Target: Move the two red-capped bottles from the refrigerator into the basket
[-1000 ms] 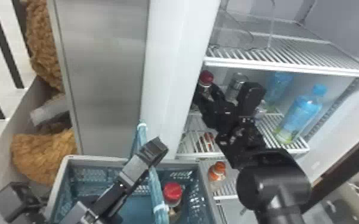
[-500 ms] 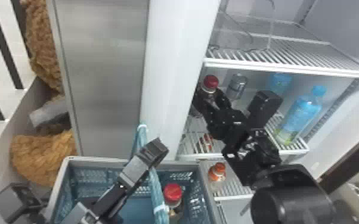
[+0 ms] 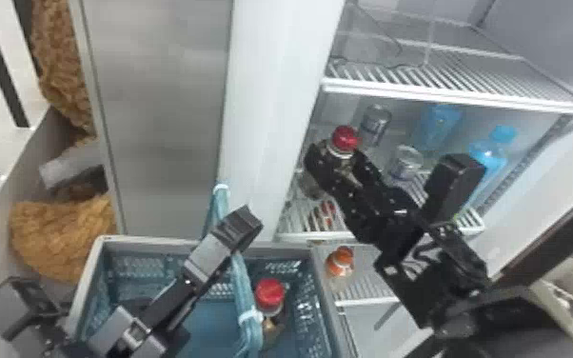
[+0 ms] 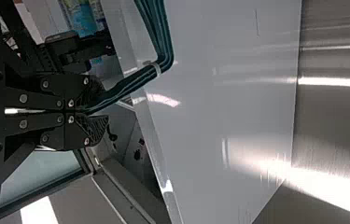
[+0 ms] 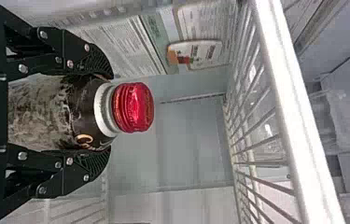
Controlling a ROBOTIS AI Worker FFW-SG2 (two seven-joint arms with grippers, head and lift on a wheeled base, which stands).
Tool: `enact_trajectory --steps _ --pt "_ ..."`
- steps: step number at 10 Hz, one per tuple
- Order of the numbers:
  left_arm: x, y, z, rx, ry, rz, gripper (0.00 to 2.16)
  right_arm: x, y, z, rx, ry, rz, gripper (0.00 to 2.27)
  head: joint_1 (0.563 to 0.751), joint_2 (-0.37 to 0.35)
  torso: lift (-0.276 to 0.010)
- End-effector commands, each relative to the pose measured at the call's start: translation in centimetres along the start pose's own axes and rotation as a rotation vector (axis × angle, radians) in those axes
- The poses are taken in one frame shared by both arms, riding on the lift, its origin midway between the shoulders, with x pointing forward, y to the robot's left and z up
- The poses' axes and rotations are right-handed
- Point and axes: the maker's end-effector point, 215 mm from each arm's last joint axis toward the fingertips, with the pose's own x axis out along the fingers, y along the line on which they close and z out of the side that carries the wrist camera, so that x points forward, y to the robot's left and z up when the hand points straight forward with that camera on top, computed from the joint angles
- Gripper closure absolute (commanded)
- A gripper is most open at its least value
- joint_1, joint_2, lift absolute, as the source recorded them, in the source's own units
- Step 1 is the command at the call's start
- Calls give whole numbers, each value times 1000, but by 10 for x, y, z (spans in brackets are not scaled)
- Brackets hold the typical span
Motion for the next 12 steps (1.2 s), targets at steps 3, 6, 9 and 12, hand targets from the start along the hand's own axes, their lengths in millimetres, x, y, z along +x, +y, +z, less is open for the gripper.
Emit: enact_trajectory --steps 3,6,9,12 --pt "0 1 1 1 -2 1 1204 -49 25 12 6 31 62 1277 695 -297 0" --pt "1 6 -5 -38 -1 -2 1204 -77 44 10 12 82 109 1277 695 -298 0" --pt "1 10 -7 -59 -4 1 1204 -90 65 3 26 131 162 1277 695 -302 0" --pt "-2 11 -4 -72 -21 2 1204 -109 103 3 71 170 258 1277 695 -278 0"
